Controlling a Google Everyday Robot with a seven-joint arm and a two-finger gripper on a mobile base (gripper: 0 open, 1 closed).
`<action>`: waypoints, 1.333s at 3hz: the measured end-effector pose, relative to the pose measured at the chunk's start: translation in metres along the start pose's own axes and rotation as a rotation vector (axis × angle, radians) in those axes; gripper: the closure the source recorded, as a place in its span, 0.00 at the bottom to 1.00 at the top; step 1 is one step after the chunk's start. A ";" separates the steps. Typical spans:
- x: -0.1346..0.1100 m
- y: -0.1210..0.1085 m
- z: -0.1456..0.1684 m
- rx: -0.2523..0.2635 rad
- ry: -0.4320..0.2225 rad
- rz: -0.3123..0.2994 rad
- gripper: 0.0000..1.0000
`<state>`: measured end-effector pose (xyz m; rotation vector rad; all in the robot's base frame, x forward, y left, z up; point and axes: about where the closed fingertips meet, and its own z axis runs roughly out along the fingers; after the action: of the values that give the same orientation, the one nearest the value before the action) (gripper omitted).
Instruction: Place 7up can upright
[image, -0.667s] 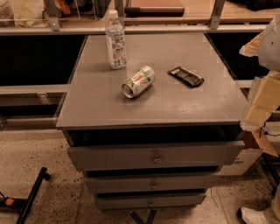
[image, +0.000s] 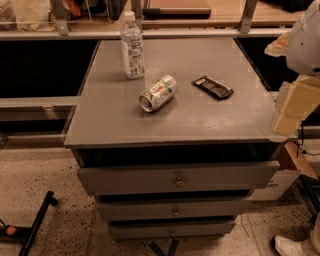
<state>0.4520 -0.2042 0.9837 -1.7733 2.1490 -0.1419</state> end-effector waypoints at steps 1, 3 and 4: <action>-0.032 -0.025 0.006 0.046 -0.003 -0.149 0.00; -0.123 -0.067 0.038 0.076 0.010 -0.496 0.00; -0.157 -0.072 0.075 0.023 0.031 -0.651 0.00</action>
Offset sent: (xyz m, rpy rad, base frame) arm 0.1075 0.1178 0.0226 -0.2081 -0.1948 0.4716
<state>0.5681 -0.0564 0.9669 -2.3984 1.4993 -0.3506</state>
